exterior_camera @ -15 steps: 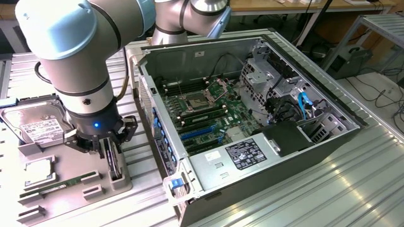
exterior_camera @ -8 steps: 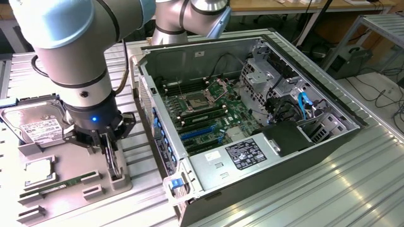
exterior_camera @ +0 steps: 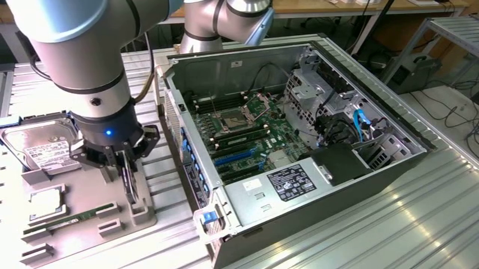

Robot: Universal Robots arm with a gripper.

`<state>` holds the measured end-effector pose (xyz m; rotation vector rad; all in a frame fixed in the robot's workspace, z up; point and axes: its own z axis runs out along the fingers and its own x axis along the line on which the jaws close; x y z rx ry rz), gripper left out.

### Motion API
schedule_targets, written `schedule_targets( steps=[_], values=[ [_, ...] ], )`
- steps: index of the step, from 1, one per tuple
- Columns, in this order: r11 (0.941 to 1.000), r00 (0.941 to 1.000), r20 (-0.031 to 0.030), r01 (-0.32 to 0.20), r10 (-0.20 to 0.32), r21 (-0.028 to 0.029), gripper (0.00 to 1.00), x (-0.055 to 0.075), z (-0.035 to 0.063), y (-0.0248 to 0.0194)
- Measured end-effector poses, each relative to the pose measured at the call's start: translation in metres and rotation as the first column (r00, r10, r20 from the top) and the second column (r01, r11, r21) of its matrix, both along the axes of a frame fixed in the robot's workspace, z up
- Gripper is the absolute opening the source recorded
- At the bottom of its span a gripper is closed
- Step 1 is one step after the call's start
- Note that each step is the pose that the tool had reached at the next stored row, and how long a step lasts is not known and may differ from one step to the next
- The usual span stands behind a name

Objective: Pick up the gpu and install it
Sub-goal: 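Pick up the gpu and move the gpu toward the slot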

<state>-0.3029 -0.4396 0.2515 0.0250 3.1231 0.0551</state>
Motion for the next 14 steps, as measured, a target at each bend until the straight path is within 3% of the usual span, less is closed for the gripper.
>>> schedule_targets(
  steps=[4,8,14],
  values=[
    [0.9999,1.0,-0.0001,0.0,0.0,0.0156,0.28,0.0,0.0039,0.0],
    [0.9997,1.0,-0.0001,0.0,0.0,0.0237,0.28,0.0,0.009,0.0],
    [0.9997,1.0,-0.0001,0.0,0.0,0.0242,0.28,0.0,0.0171,0.0]
  ],
)
